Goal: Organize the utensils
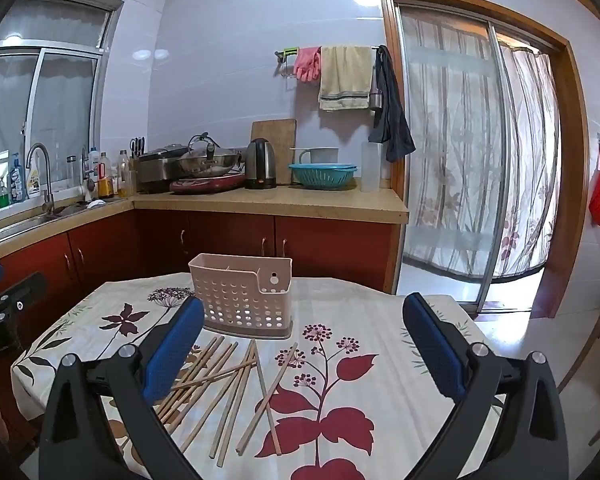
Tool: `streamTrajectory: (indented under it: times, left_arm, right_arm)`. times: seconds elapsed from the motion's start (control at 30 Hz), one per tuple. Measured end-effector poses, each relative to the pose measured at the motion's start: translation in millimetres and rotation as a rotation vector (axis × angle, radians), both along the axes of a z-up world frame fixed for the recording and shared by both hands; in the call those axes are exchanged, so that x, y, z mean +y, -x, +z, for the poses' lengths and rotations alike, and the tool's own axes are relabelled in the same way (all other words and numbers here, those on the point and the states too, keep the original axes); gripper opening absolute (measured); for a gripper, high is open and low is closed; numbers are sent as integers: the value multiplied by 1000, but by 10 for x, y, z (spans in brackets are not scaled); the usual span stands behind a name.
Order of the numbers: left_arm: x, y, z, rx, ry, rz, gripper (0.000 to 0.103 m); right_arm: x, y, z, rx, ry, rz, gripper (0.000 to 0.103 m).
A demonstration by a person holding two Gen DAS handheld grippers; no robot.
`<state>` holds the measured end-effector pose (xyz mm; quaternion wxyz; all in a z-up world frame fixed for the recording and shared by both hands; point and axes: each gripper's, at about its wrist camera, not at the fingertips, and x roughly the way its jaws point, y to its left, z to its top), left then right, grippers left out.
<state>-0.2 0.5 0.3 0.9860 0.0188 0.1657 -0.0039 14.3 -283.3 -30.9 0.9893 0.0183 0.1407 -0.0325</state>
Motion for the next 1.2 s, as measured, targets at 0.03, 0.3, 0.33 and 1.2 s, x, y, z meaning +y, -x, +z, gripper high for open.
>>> streamTrajectory:
  times: [0.03,0.3,0.33,1.2]
  left_arm:
    - [1,1,0,-1,2,-2,99]
    - [8,-34,-17,0,5,4,99]
    - [7,5,59,-11,3,2,99]
    - [34,48,54,-11,12,1,99]
  right_arm:
    - [6,6,-2,-1,1,-1,97]
    - [-30,61,71,-3,2,-3,97]
    - [-34,60,73,-2,2,-3,97]
    - [-12,63,70,-1,11,-3,97]
